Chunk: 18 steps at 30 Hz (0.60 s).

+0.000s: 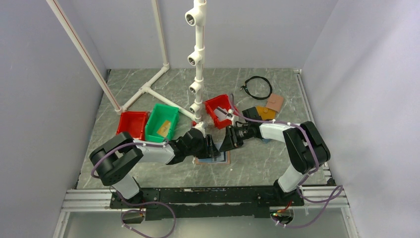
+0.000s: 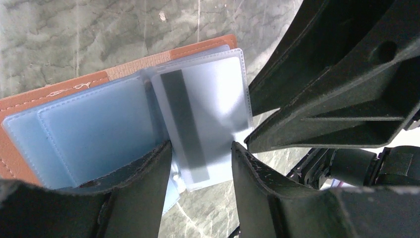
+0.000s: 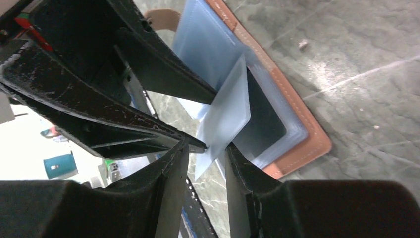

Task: Take the credit cards out of the card holder
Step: Remove the credit card from the card holder.

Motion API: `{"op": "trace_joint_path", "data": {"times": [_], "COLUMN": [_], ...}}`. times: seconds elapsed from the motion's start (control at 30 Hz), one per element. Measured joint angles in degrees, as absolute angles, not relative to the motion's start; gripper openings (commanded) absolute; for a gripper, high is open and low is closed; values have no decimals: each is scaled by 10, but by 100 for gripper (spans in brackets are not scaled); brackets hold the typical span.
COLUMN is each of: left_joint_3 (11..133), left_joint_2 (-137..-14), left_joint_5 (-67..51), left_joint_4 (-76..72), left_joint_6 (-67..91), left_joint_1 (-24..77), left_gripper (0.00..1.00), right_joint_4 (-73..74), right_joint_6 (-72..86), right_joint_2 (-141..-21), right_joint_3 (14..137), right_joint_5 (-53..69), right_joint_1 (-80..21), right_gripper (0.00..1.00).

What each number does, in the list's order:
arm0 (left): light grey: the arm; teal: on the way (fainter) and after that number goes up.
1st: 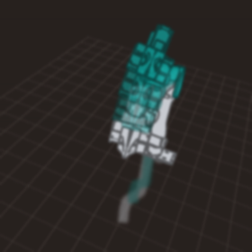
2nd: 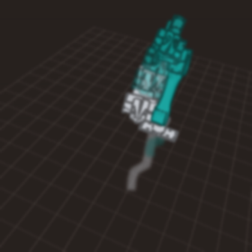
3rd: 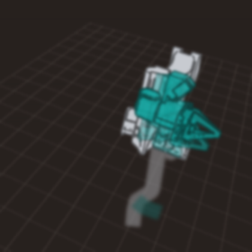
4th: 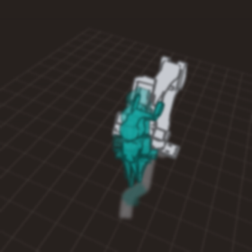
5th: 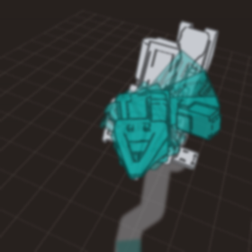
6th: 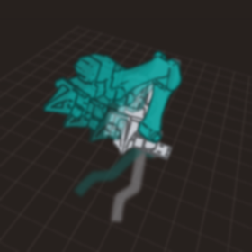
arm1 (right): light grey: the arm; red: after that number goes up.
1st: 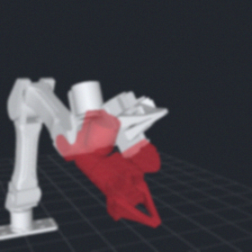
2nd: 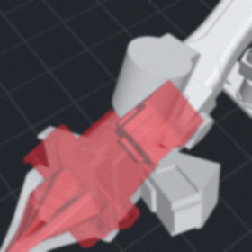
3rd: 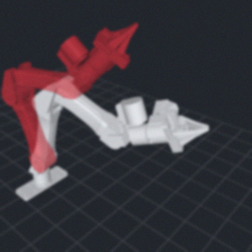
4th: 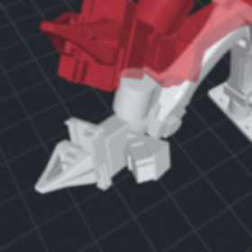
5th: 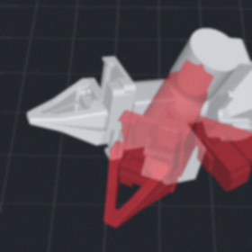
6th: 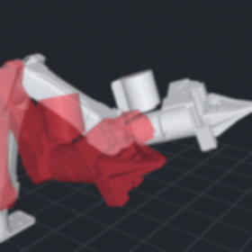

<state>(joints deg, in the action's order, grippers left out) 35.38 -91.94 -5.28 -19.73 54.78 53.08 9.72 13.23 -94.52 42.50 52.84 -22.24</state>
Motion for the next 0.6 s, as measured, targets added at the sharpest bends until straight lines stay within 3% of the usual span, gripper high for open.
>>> {"op": "trace_joint_path", "data": {"times": [0.4,0.6], "left_joint_3": [341,321], "left_joint_2": [-919,-912], "left_joint_5": [-67,-70], "left_joint_4": [-226,-258], "left_joint_6": [548,547], "left_joint_1": [529,528], "left_gripper": [63,68], "right_joint_4": [93,91], "right_joint_6": [149,157], "right_joint_2": [-945,-945], "right_joint_3": [425,425], "right_joint_5": [568,578], "right_joint_1": [-220,-219], "right_gripper": [29,31]}}
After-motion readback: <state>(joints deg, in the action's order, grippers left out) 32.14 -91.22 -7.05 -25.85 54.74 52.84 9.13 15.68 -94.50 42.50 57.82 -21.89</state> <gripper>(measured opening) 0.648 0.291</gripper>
